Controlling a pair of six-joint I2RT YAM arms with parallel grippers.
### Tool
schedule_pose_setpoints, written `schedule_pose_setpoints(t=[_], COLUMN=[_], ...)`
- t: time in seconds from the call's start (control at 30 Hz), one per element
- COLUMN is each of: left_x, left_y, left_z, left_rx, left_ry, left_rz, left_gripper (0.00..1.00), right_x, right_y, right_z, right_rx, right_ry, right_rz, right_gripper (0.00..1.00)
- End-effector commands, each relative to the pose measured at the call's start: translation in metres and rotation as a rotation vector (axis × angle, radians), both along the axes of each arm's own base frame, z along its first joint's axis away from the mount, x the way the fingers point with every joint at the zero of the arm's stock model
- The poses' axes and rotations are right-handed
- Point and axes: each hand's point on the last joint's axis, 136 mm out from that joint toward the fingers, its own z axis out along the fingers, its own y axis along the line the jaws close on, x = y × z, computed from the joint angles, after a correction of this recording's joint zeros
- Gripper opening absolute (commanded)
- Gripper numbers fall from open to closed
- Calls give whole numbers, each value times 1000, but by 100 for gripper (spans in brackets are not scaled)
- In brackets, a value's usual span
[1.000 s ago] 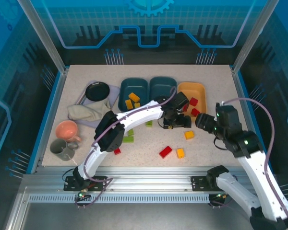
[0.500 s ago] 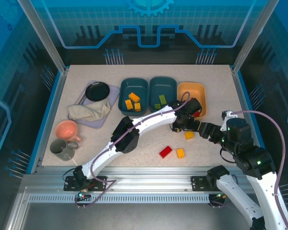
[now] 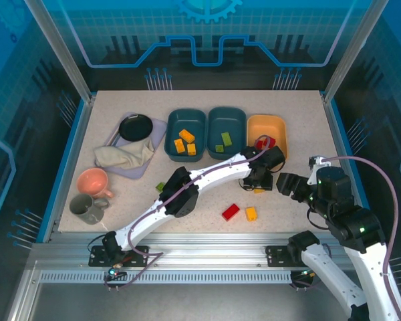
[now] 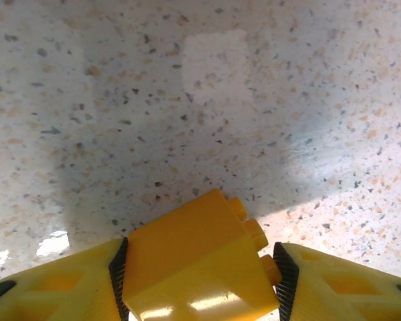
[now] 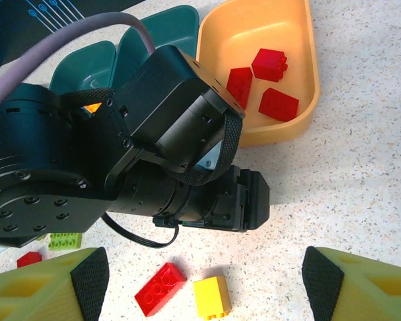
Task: Sort the legos into containers by color
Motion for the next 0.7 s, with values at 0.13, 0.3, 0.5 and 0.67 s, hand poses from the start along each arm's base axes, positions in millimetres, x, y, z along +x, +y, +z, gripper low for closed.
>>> schedule_pose_setpoints(t=[0.13,0.3,0.5,0.67], left_x=[-5,2,14,29], left_y=[34,47,72,108], left_z=[-5,11,46,79], left_rx=[149,178,151,117], left_ry=[-14,-57,-98,-114], left_rz=[-7,-2,52,129], left_gripper=[45,30,23,22], right_x=[-4,-9,-10,-6], right_y=[4,4,1,4], right_z=[-8,-9,-2,-8], right_rx=[-18,-15,-48,-54], right_ry=[20,29,17,36], right_rz=[46,52,57,74], right_gripper=[78,78,77,77])
